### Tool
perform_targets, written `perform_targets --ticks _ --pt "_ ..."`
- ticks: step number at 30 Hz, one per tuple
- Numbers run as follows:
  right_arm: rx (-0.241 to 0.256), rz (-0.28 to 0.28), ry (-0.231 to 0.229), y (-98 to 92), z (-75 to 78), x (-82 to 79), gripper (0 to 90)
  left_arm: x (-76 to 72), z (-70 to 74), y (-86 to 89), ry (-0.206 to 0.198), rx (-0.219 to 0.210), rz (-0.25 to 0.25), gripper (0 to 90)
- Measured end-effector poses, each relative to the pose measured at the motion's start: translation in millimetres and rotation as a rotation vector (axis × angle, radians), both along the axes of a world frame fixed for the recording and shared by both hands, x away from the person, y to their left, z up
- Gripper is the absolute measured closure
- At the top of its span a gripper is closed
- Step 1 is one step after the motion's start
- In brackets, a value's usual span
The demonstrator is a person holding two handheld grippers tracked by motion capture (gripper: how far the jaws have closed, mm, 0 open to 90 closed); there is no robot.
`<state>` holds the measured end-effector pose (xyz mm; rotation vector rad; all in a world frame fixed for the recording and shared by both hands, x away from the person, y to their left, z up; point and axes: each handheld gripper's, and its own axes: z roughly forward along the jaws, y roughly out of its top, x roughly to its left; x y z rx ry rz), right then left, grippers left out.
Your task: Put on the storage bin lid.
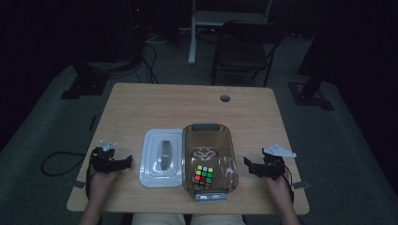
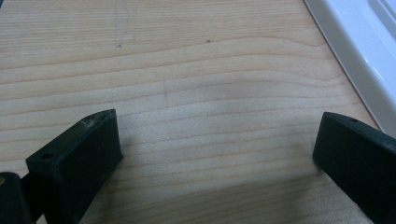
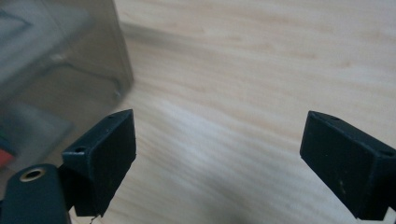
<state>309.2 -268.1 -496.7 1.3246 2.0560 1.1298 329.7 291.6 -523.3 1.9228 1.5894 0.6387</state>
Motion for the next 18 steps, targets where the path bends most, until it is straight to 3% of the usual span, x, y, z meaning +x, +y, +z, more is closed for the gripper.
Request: perform_targets --ticks 2,5,8,13,18 --pt "-0.019 -0.013 0.000 -0.6 -8.4 -1.4 10.6 -0.5 -0.2 0.6 -0.002 -0.002 -0.008 1.7" --pt "-0.006 -0.025 0.024 -3.2 -18.9 -1.5 10.7 -1.3 0.1 1.2 0.001 0.000 -0.018 1.7" --pt "-0.023 -0.032 0.048 -3.2 -25.9 -0.9 10.7 -2.3 2.7 0.7 0.026 -0.004 -0.032 1.7" --pt "-0.056 -0.048 0.069 -1.7 -28.4 2.1 10.7 -8.6 5.9 -0.5 0.036 -0.066 -0.075 1.7" --pt "-0.082 -0.069 0.078 -0.4 -28.9 3.7 10.7 -13.2 18.3 -7.2 0.026 -0.084 -0.108 1.7"
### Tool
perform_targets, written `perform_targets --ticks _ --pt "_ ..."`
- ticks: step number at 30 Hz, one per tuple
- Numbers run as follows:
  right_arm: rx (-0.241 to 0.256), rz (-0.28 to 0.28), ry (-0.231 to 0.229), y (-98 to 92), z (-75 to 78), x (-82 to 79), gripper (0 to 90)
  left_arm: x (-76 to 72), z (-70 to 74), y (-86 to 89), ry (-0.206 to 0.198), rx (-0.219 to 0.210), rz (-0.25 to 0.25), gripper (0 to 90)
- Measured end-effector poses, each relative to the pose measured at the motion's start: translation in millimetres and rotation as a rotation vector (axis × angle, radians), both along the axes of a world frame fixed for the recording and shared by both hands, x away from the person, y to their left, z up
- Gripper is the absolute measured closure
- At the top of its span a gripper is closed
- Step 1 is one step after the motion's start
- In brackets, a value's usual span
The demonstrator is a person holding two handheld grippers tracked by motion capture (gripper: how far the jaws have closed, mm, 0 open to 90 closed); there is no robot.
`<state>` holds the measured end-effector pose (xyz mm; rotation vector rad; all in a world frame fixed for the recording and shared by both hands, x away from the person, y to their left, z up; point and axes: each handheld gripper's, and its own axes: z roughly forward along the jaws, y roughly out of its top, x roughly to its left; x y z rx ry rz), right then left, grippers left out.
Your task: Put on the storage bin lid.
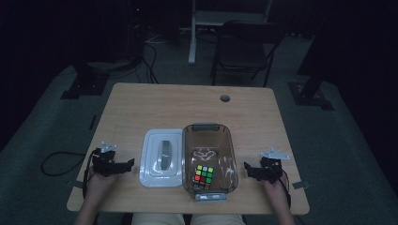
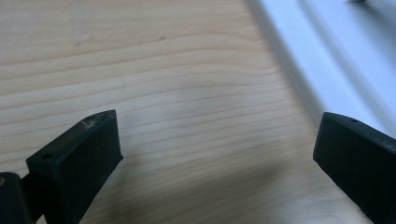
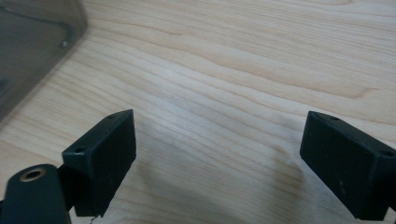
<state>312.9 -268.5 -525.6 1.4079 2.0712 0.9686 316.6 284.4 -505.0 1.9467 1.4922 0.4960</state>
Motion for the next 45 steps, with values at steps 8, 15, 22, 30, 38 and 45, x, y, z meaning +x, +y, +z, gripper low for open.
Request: perform_targets --ticks 8,15,22,30,38,45 --pt "-0.034 -0.003 0.046 1.5 -1.9 3.4 10.6 -7.7 19.3 -37.9 0.027 0.023 -0.164 1.7" --pt "-0.033 -0.004 0.047 1.5 -1.9 3.6 10.6 -5.6 23.2 -61.9 0.009 -0.010 -0.231 1.7" --pt "-0.033 -0.006 0.048 1.6 -1.9 3.6 10.6 -1.3 26.1 -89.7 -0.014 -0.028 -0.289 4.0" --pt "-0.032 -0.005 0.049 1.5 -1.9 3.6 10.6 6.2 16.6 -113.6 -0.009 0.001 -0.322 14.7" --pt "-0.032 -0.008 0.049 1.6 -1.8 3.2 10.6 14.6 10.3 -129.3 0.011 0.004 -0.309 20.7" --pt "-0.010 0.010 0.035 5.6 -1.0 -1.6 10.7 19.9 9.6 -131.7 0.004 -0.005 -0.268 45.1"
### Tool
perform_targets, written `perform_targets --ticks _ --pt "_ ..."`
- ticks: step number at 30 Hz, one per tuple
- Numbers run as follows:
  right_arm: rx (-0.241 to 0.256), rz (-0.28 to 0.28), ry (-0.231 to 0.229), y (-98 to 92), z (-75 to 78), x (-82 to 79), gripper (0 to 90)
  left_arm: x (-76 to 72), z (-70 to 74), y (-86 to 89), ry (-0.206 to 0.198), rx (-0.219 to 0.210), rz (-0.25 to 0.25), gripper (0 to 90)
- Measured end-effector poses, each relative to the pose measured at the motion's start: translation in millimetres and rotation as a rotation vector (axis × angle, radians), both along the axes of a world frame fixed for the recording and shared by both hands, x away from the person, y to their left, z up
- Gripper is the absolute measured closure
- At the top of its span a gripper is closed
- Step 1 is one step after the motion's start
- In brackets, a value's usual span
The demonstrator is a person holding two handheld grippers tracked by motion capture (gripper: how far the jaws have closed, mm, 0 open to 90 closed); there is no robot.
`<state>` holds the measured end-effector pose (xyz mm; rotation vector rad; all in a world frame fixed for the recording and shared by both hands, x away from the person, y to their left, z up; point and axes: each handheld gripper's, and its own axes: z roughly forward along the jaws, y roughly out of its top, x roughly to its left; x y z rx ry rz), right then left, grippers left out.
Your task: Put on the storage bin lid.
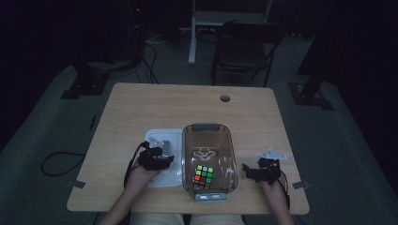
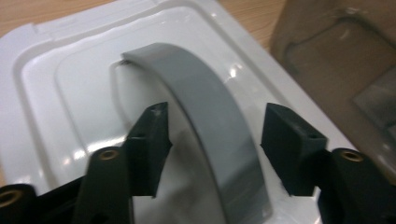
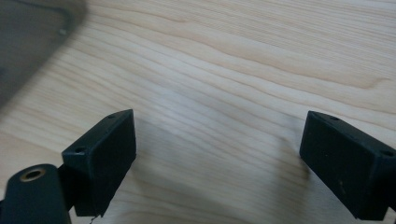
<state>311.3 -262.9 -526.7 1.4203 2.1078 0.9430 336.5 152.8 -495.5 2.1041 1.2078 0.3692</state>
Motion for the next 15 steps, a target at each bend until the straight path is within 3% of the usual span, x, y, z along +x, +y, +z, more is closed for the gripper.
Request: perform_targets --ticks 1,4,6,15 --pt "0.000 0.000 0.000 0.0 0.0 0.0 10.7 0.1 -0.3 0.7 -0.002 0.006 0.008 45.1" --pt "0.016 0.020 -0.007 3.9 0.6 -2.7 10.6 -1.3 0.1 4.0 0.001 -0.008 0.007 60.8" --pt "0.017 0.019 -0.009 4.5 0.9 -3.2 10.7 -1.4 1.1 5.5 -0.004 0.008 0.012 60.8" --pt "0.064 0.065 -0.024 16.2 8.7 -10.4 10.7 2.5 2.5 21.7 0.003 -0.048 0.073 68.9"
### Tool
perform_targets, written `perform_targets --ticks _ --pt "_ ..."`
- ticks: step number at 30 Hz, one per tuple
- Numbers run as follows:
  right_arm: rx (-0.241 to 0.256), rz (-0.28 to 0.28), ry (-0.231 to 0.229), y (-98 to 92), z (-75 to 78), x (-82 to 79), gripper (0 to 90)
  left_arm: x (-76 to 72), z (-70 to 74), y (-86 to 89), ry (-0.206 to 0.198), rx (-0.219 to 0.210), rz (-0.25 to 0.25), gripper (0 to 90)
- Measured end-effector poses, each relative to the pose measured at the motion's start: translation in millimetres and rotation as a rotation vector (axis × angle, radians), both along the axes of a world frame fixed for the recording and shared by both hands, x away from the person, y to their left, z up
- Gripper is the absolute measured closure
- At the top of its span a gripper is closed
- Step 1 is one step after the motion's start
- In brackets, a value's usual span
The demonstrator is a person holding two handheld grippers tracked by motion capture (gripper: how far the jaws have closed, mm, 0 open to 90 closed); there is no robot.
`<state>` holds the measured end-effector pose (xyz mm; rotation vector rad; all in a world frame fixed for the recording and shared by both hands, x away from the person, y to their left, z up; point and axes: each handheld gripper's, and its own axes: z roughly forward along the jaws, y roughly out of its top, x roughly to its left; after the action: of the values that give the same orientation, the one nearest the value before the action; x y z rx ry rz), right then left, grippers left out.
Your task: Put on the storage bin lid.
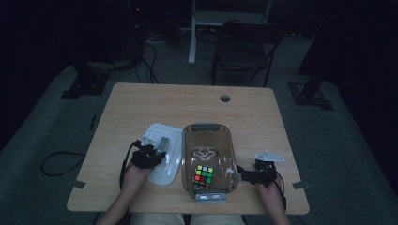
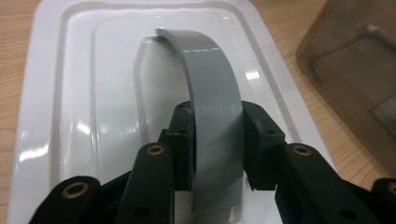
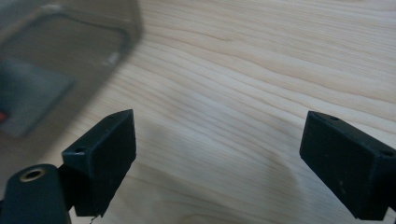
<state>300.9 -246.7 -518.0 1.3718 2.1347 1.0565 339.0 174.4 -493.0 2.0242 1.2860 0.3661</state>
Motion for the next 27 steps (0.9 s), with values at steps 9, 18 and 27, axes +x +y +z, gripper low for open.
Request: perform_targets --ticks 9,18,27 --pt "0.076 0.077 -0.009 15.9 7.8 -7.8 10.6 1.2 6.8 18.1 -0.001 -0.039 0.042 69.9" --pt "0.066 0.107 0.019 24.8 0.7 -8.4 12.4 -5.5 23.2 32.1 -0.034 -0.052 0.057 70.0" --pt "0.076 0.126 0.024 29.2 -0.7 -7.0 12.4 -8.9 52.5 48.5 -0.045 -0.096 0.061 70.1"
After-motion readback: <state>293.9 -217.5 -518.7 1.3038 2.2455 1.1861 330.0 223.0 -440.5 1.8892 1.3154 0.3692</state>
